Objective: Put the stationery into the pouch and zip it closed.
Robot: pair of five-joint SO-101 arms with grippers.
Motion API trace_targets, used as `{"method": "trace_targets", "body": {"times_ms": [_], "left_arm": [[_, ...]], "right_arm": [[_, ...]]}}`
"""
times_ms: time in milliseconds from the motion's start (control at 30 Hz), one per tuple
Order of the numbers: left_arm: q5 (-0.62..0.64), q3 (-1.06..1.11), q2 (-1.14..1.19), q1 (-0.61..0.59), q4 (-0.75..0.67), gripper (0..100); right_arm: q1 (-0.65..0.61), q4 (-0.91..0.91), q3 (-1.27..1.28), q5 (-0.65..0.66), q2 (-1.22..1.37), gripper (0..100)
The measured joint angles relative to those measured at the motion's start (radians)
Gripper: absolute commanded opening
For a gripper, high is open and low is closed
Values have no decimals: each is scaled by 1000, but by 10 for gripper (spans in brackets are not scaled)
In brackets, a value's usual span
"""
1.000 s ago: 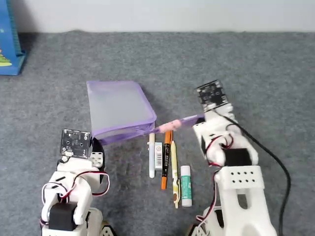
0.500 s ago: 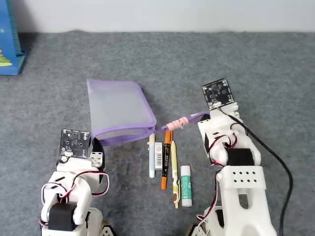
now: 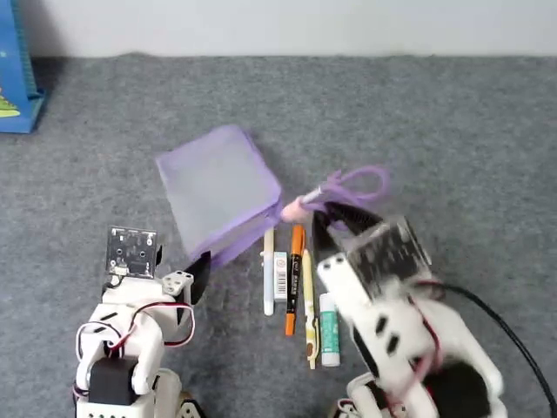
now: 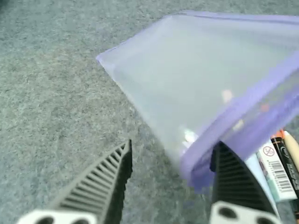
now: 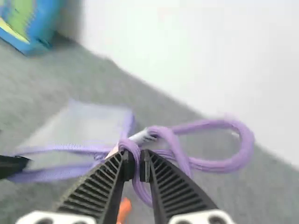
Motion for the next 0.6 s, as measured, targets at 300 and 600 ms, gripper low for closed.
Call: {"method": "trace_targets", "body": {"times_ms": [300,600], "left_arm": [[2,20,-6,2,0,268],[2,20,-9,-89,-20,83]], "right_arm": [[-86,9,-98,-3,-66,8],[-87,32,-120,-3,-75,8]]}}
